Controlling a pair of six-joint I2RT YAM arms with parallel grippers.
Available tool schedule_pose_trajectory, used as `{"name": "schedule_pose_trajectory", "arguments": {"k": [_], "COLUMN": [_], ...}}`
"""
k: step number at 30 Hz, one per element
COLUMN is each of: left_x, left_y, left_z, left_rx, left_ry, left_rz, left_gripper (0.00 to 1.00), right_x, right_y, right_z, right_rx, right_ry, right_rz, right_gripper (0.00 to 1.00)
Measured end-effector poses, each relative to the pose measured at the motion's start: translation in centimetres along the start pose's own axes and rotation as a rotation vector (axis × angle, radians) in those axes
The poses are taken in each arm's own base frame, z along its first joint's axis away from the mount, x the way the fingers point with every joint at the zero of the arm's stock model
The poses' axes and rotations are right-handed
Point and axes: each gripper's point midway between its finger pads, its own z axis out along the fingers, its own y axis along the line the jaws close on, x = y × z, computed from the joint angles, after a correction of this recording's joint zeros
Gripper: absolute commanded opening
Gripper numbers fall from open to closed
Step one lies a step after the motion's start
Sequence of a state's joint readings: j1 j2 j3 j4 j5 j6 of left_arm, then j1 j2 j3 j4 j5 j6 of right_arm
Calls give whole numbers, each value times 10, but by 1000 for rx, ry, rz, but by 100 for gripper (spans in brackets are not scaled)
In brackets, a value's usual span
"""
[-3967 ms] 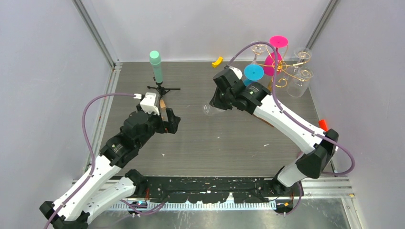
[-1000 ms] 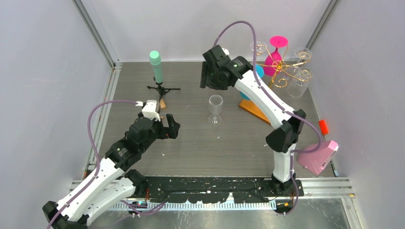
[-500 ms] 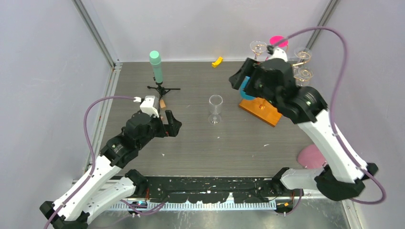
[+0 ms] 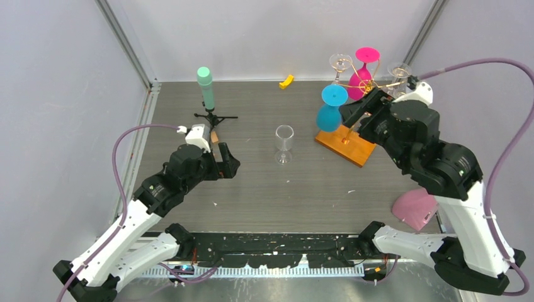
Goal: Take the wine glass off the wine glass rack
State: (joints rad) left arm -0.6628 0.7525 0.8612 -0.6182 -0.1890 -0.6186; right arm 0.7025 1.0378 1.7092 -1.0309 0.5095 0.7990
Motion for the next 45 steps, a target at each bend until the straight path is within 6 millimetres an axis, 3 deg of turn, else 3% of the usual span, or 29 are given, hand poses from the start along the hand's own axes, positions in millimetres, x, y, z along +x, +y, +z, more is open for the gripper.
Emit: {"name": "schedule_pose_trajectory", "arguments": {"k": [5, 10, 20, 24, 28, 32, 45], "left_x": [-1, -3, -22, -32, -35, -34, -40], "left_y": [-1, 3, -1, -7, -9, -8, -9], "left_z": [-1, 0, -4, -5, -4, -4, -10], "left_rx": [3, -10, -2, 18, 25, 19, 24], "left_ry": [-2, -11, -74, -109, -123, -116, -135], "left_rz": [5, 23, 65, 64, 74, 79, 74], "left_gripper": [100, 100, 100, 100, 100, 100, 100], "right_x": [-14, -24, -14, 2, 29, 44, 41], "right_y": [-16, -26, -32, -35, -53, -58, -49], "right_z": [-15, -15, 32, 64, 86, 96, 112], "right_rx": [25, 76, 213, 219, 223, 206, 132], "right_ry": [-68, -123, -104, -42, 18, 40, -33], "right_rz": [25, 9, -93, -52, 35, 119, 330], "right_gripper": [81, 81, 81, 81, 81, 80, 76]}}
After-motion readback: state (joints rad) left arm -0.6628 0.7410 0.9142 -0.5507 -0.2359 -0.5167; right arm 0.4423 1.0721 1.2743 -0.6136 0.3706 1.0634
